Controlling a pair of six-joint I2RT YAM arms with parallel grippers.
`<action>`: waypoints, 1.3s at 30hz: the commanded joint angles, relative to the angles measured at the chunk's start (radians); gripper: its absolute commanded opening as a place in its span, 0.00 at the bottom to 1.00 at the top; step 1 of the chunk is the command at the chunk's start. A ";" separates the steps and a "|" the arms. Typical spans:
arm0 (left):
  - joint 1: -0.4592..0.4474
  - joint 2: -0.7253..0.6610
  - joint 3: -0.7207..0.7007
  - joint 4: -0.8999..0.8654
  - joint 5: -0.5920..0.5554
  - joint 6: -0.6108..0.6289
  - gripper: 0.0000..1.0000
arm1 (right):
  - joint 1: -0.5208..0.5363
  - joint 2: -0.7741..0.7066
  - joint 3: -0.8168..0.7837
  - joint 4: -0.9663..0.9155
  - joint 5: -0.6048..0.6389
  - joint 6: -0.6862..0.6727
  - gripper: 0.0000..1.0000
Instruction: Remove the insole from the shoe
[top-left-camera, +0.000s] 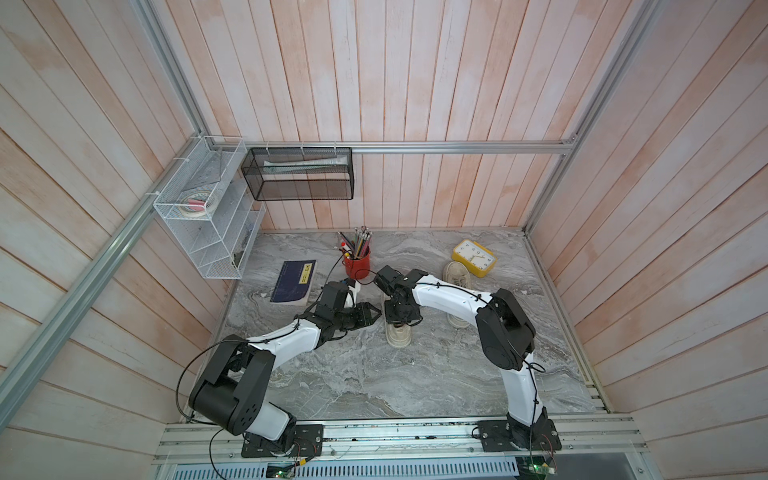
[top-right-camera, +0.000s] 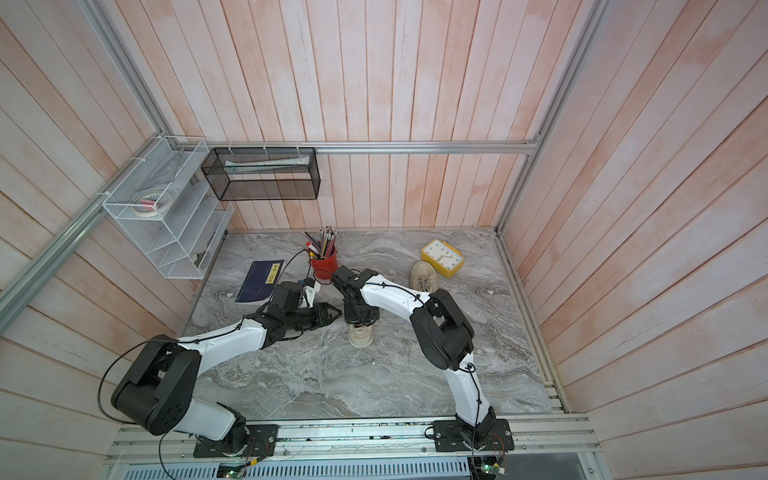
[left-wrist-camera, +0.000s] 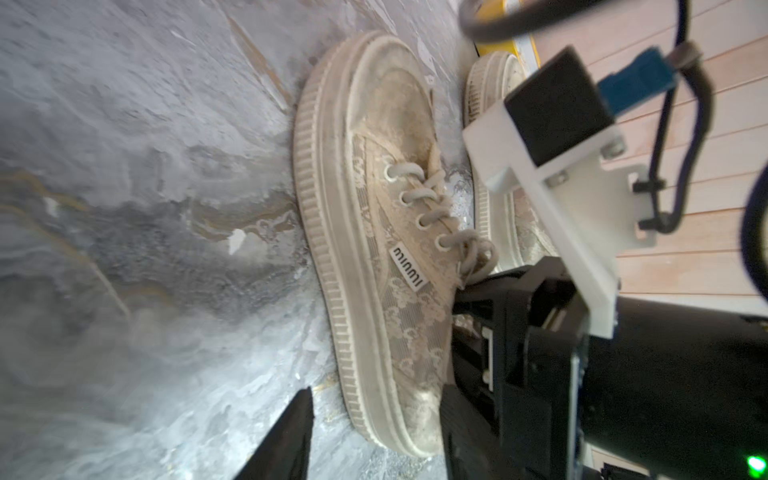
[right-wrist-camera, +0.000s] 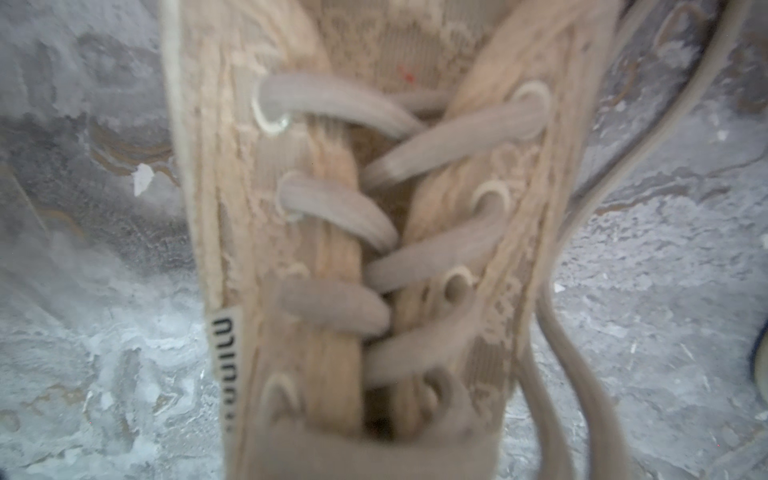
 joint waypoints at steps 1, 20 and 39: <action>-0.020 0.039 0.031 0.056 0.098 0.040 0.57 | -0.024 0.067 -0.078 0.114 -0.069 0.009 0.00; -0.049 0.163 0.116 -0.023 0.013 0.084 0.23 | -0.101 -0.169 -0.241 0.328 -0.201 0.119 0.00; -0.064 0.139 0.130 -0.082 -0.195 0.221 0.00 | -0.203 -0.368 -0.445 0.639 -0.473 0.330 0.00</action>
